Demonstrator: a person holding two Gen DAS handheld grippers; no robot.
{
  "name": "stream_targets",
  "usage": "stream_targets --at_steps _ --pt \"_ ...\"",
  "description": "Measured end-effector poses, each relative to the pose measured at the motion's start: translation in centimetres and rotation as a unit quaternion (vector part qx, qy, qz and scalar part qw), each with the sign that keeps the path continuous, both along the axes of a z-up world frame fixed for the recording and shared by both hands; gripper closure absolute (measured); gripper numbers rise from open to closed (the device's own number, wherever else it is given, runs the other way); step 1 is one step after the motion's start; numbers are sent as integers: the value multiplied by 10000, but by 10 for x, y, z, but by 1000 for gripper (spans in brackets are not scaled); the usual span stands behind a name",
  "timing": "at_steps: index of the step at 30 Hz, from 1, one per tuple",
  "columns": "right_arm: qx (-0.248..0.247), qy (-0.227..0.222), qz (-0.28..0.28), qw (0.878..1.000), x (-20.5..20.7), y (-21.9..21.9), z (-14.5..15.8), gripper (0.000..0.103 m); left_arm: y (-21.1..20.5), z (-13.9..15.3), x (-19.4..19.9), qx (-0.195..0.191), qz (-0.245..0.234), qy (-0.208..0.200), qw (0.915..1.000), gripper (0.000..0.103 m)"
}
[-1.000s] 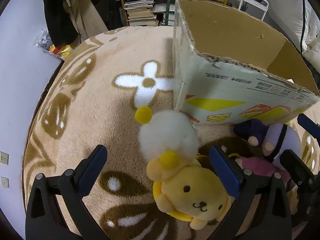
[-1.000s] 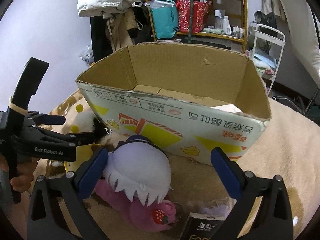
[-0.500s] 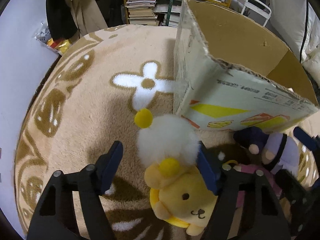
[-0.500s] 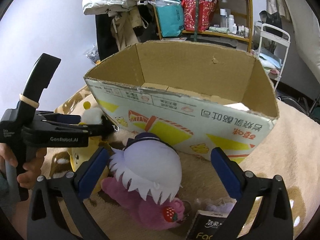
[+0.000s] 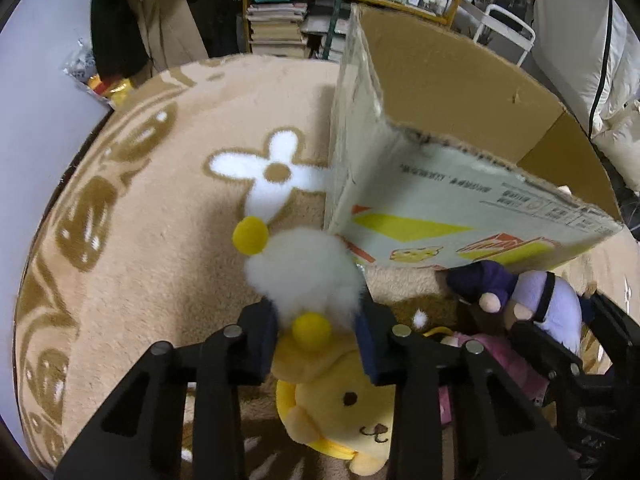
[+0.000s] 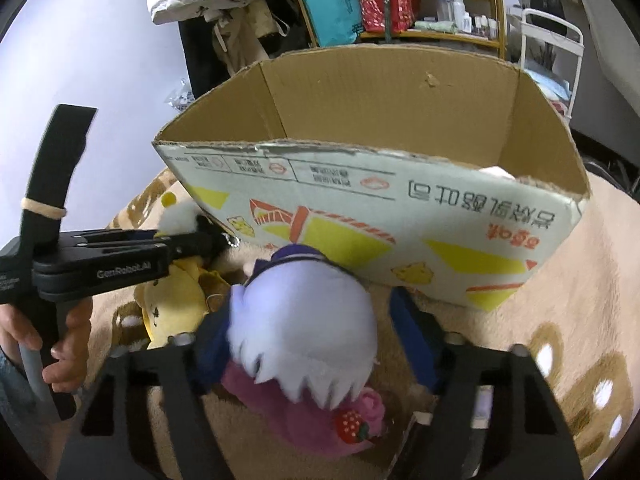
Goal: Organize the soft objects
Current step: 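Close the left gripper on the yellow dog plush while the right gripper grips the white-haired doll, then lift the yellow dog plush with the left tool while the right tool carries the doll over the box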
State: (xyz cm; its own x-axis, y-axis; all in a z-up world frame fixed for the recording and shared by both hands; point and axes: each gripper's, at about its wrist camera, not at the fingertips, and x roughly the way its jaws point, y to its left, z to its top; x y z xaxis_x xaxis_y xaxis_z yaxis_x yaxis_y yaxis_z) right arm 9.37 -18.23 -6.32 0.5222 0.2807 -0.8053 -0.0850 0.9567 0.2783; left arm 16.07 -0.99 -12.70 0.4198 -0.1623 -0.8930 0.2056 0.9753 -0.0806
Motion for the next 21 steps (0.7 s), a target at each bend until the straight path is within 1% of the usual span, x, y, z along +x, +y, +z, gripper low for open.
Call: stream_targets --at_steps 4,8,11,13,18,21 --pt "-137 -76 -93 9998 -5 2 6 39 4 12 -8 -30 137 -215 9997 71" --pt "-181 -149 -258 9994 -13 -7 15 39 3 23 -21 137 149 -499 9985 71" --pt "-194 -228 -408 9987 -19 -13 24 39 0 34 -34 307 77 -804 9963 71" --pt "-193 -280 -507 9981 -23 -16 31 39 -1 40 -38 348 52 -961 9948 71" --pt "-196 -501 -719 9960 -38 -27 48 39 2 54 -52 276 73 -1249 9918 71" --pt "-244 -651 -797 9944 -45 -28 58 39 5 67 -63 168 139 -1507 9883 71"
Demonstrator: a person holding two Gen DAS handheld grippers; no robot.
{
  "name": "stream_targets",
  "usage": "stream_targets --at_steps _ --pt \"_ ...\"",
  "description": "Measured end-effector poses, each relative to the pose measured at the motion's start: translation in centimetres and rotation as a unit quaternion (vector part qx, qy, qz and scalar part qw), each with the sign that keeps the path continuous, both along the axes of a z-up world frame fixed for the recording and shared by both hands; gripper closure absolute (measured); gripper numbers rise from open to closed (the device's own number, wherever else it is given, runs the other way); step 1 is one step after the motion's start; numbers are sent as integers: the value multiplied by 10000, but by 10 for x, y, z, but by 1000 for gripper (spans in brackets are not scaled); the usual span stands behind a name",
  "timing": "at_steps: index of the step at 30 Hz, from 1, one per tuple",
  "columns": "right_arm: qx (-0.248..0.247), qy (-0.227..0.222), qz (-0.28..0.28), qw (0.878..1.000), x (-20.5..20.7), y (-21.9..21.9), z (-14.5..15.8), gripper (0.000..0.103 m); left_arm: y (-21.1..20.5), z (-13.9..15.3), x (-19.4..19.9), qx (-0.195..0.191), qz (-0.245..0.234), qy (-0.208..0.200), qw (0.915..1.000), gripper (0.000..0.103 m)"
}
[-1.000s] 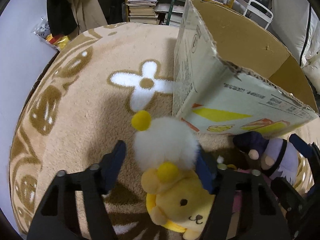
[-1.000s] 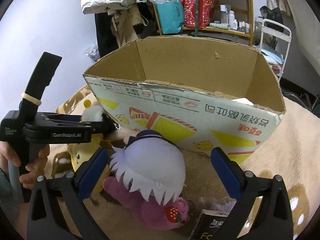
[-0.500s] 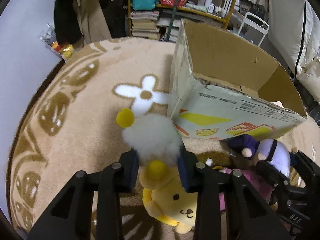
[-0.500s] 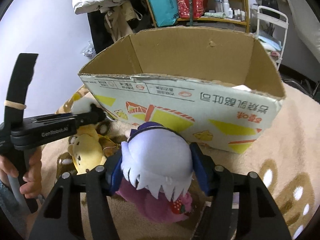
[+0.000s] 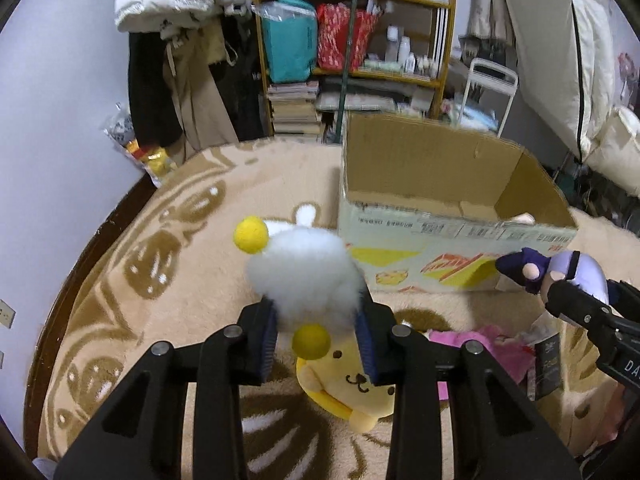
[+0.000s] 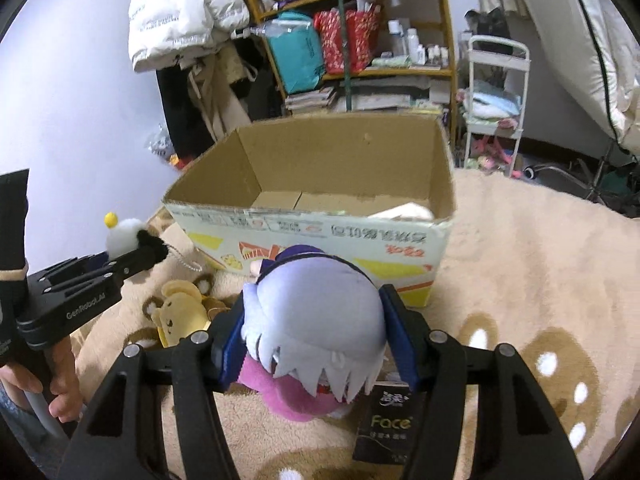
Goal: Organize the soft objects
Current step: 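Lift the yellow dog plush with the left tool while the right tool carries the doll over the box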
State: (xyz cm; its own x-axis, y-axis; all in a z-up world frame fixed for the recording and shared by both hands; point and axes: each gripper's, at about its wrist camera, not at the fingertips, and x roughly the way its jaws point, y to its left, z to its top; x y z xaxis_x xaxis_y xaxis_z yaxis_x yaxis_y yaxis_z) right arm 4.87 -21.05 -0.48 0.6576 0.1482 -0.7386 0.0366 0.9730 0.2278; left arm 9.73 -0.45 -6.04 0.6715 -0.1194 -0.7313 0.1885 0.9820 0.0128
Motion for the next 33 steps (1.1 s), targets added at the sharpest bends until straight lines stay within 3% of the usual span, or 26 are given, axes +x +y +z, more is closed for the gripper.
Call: stream_targets --at_steps 9,18,33 --pt "-211 -622 -203 9976 -26 -5 34 39 9 36 -44 -9 87 -928 9956 70" --pt "-599 -1423 -439 9870 -47 -2 69 39 9 64 -82 -49 -35 -1745 9846 70" --pt "-803 -1958 -663 9751 -34 -12 88 39 -18 81 -77 49 -443 -2235 9737 70"
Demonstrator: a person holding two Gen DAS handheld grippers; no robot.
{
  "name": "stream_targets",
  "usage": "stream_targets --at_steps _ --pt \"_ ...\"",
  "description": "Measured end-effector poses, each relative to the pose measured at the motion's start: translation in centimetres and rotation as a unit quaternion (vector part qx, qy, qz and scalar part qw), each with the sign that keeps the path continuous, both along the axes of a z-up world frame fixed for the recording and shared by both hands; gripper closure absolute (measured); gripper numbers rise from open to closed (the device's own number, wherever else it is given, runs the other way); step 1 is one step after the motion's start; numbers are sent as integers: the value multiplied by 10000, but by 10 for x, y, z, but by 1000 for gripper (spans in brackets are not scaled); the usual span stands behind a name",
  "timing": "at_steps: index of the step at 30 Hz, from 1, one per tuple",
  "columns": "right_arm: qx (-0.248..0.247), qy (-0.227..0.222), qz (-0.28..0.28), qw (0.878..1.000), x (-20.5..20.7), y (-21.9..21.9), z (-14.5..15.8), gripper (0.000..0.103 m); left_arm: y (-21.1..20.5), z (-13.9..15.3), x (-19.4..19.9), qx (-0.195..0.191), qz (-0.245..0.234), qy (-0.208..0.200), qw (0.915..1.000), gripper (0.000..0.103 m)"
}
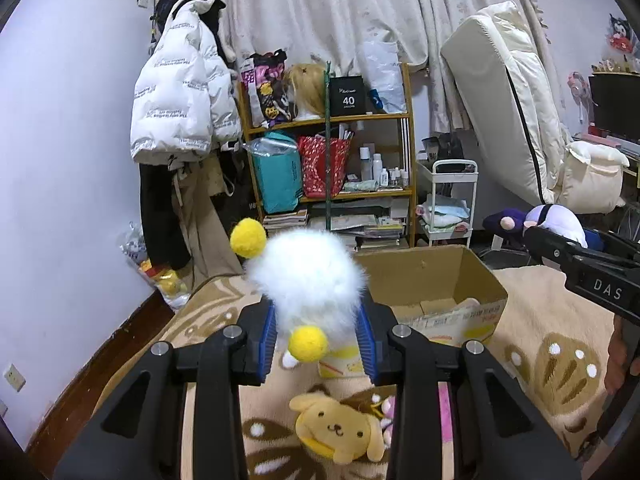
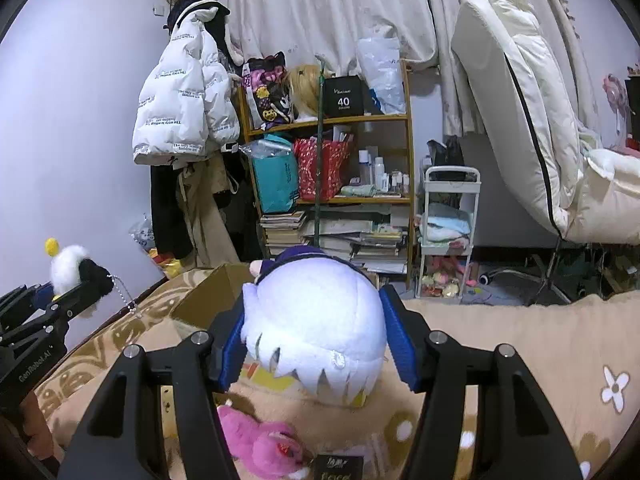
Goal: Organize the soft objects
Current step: 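Lift the yellow dog plush with the left tool while the right tool carries the doll over the box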
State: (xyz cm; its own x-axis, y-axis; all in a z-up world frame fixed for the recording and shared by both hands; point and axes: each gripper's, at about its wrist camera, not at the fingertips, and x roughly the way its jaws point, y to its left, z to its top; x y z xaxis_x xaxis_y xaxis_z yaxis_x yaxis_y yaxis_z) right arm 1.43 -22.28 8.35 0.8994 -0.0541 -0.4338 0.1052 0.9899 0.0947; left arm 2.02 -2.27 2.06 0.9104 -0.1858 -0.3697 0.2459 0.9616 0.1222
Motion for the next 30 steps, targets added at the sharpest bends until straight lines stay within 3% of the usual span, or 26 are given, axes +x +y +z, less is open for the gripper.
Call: stream_targets --at_steps 16,30 --pt "-99 -119 230 9996 32 1 -1 39 -40 4 45 172 -288 -222 9992 70" --pt "217 140 214 9994 62 -19 -32 39 -55 -20 85 125 -351 149 9992 69"
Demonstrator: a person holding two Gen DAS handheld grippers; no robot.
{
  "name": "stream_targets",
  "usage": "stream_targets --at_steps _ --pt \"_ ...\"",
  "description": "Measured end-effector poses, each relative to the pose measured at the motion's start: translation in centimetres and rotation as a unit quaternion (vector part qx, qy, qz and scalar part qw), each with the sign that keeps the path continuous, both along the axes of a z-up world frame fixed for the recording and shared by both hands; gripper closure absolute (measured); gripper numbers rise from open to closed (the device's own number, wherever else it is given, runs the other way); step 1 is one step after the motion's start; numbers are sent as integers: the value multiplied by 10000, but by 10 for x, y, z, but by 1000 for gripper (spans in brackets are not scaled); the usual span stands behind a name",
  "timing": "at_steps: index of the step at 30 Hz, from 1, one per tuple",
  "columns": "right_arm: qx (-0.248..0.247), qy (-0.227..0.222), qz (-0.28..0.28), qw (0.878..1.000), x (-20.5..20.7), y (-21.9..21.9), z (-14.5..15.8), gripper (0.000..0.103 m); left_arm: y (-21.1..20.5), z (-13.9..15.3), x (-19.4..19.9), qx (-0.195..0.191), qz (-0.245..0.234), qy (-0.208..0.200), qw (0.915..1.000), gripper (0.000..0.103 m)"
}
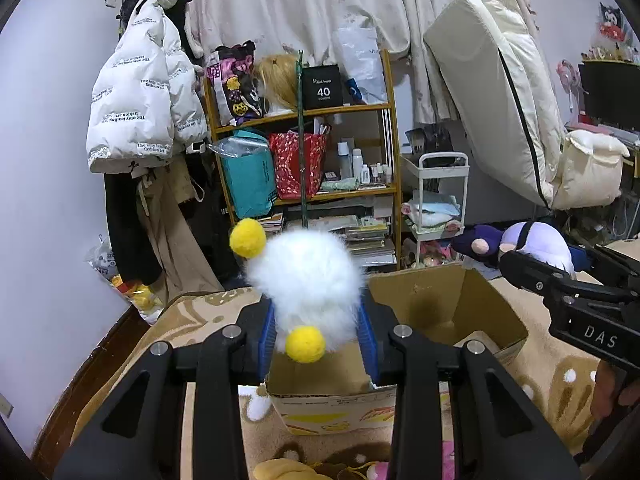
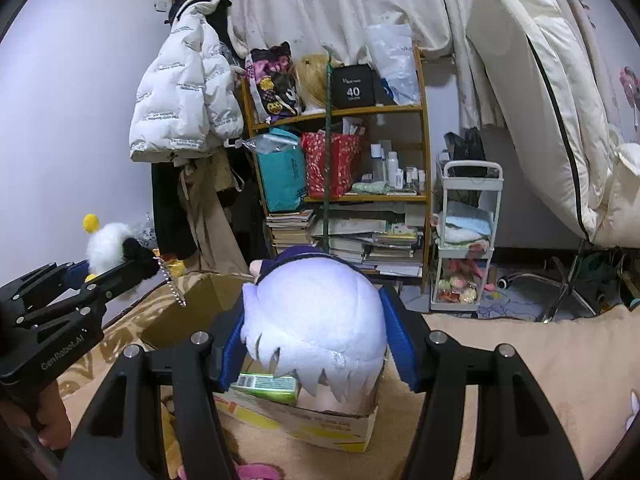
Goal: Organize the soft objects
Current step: 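Lift the yellow dog plush with the left tool while the right tool carries the doll over the box, then open the left gripper over the box while the right gripper releases the white-haired doll into it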
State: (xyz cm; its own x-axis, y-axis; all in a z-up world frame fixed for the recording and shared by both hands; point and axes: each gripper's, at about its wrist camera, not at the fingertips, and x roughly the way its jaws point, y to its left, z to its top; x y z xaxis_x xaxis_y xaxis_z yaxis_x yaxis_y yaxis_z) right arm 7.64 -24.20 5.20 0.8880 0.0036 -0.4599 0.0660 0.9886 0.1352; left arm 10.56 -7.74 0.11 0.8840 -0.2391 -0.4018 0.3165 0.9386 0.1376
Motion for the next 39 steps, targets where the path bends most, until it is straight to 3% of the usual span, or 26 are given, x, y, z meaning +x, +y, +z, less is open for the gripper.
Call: stream_targets --at_steps 9,19,23,32,36,39 --pt "34 176 -6 9998 7 -3 -16 39 -10 -21 11 177 -79 264 9995 69" --pt "-6 360 92 9993 15 4 -29 39 -10 -36 23 10 -76 617 9981 69" --pt "8 408 125 9991 15 5 -30 39 -7 -42 31 -358 -146 1066 9936 69" --pt "55 482 195 9986 15 5 -35 38 -11 -48 33 -251 -144 1204 9923 67" --pt "104 538 193 9983 18 3 -37 37 -13 -47 32 -232 -105 1198 9925 48" --pt "157 572 190 9981 19 1 -39 27 -13 -45 29 -214 -132 1155 9930 41"
